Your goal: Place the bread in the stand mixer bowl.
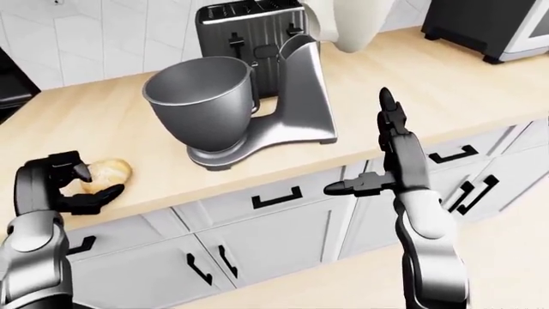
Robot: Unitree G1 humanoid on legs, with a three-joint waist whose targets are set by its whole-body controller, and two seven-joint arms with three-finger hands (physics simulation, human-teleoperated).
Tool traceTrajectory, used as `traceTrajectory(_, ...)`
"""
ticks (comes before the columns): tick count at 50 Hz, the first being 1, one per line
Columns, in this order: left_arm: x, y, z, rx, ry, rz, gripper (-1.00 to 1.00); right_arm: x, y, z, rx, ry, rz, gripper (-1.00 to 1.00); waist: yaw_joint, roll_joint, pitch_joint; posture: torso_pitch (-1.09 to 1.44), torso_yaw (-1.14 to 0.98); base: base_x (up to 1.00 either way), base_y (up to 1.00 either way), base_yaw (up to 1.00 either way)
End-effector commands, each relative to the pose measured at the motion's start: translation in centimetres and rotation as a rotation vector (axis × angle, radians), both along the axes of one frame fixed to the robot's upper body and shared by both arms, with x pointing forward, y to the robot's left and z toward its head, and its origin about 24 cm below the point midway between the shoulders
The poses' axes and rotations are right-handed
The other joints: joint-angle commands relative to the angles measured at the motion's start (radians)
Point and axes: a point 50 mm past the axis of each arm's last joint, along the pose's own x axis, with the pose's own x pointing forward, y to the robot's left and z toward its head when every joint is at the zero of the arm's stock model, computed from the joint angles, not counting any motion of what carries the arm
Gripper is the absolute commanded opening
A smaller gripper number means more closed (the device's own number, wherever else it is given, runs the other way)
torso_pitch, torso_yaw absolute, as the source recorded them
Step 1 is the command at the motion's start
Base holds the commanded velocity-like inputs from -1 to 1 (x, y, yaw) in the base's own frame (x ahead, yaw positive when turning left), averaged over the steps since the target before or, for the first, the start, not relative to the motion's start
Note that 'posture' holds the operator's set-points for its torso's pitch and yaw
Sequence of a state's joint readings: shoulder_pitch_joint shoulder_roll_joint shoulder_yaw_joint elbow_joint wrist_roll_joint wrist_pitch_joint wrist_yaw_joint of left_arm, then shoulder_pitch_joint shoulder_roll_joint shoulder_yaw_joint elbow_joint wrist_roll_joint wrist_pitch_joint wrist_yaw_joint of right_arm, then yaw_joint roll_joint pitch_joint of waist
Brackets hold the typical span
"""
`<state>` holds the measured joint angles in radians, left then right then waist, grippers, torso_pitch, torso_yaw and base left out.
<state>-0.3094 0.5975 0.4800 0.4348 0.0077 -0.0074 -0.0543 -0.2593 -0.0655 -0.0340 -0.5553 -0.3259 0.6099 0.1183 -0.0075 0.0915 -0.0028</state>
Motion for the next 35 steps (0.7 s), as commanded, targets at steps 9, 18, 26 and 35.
traceTrajectory(9,-0.5,0.6,1.0,-0.003,0.04,0.021,-1.0,-0.4,0.2,1.4,-0.011,-0.084,0.004,1.0,-0.007,-0.01,-0.001,0.0,0.0,0.0,0.0,0.0)
traceTrajectory(18,-0.6,1.1,3.5,0.025,-0.027,0.037,-1.0,-0.2,0.2,1.4,-0.011,-0.079,0.005,1.0,-0.007,-0.018,0.003,0.0,0.0,0.0,0.0,0.0)
traceTrajectory(26,-0.8,1.9,5.2,0.034,-0.069,0.053,-1.0,-0.2,0.2,1.3,-0.01,-0.077,0.005,1.0,-0.005,-0.028,0.004,0.0,0.0,0.0,0.0,0.0)
traceTrajectory(35,-0.8,2.3,6.3,0.042,-0.094,0.061,-1.0,-0.3,0.2,1.3,-0.01,-0.077,0.005,1.0,-0.001,-0.036,0.004,0.0,0.0,0.0,0.0,0.0)
